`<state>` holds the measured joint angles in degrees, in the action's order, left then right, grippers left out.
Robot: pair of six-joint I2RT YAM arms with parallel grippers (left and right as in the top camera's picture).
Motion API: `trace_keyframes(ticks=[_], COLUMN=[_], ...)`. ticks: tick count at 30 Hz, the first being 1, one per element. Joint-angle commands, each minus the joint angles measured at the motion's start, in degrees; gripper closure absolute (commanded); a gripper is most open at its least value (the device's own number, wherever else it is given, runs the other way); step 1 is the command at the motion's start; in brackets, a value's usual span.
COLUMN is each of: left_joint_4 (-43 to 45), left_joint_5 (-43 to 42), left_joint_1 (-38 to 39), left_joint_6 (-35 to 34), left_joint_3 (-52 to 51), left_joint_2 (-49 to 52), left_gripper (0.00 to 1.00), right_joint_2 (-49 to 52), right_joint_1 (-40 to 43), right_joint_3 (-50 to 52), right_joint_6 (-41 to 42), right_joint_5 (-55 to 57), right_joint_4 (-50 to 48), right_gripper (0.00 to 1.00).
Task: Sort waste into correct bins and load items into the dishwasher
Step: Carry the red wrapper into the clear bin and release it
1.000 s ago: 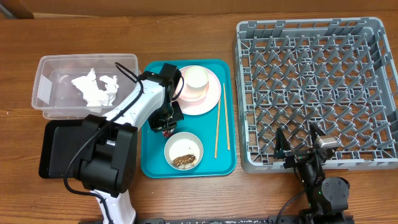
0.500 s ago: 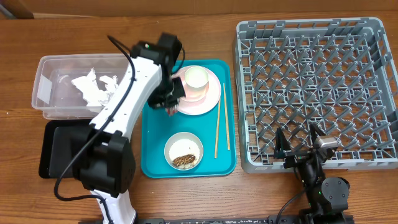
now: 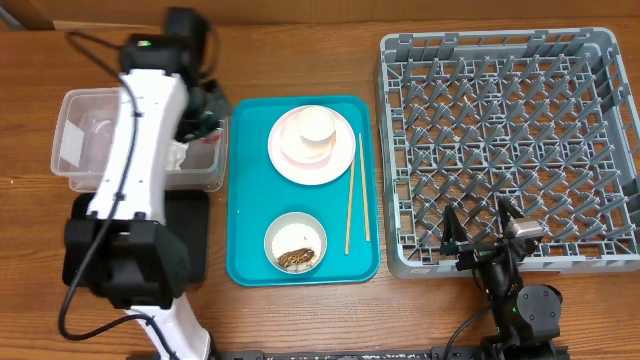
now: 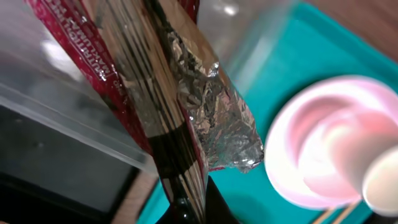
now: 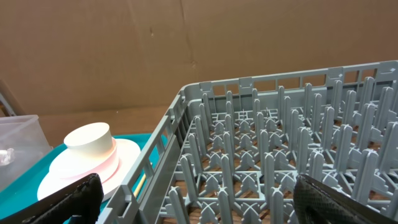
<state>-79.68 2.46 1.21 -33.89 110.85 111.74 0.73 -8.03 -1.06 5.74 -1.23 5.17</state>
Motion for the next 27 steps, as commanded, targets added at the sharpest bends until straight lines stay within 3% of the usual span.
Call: trace_keyframes(ticks=[1,15,27], left_joint_4=[0.74,12.61,15.85], left_joint_5=[1.42,1.75,0.46], left_joint_1=[-4.50,-9.03,-9.03], left_joint_6=[0.90,0.87,0.94], left_joint_3=[1.05,-8.37,-10.67], left_joint_2=[-1.18,-0.42,0.35], left_gripper=[0.96,0.94,0.63], right_joint_2=[-0.44,-0.44,-0.44], right_joint_1=[-0.37,-0.37,-0.37], right_joint_3=[0.59,0.59,0.59], right_joint_6=[-0.37,-0.37,-0.37], right_joint_5=[0.33,0.33,0.33], right_joint_4=[-0.35,-0.35,-0.35], right_gripper=[0.00,0.00,0.00])
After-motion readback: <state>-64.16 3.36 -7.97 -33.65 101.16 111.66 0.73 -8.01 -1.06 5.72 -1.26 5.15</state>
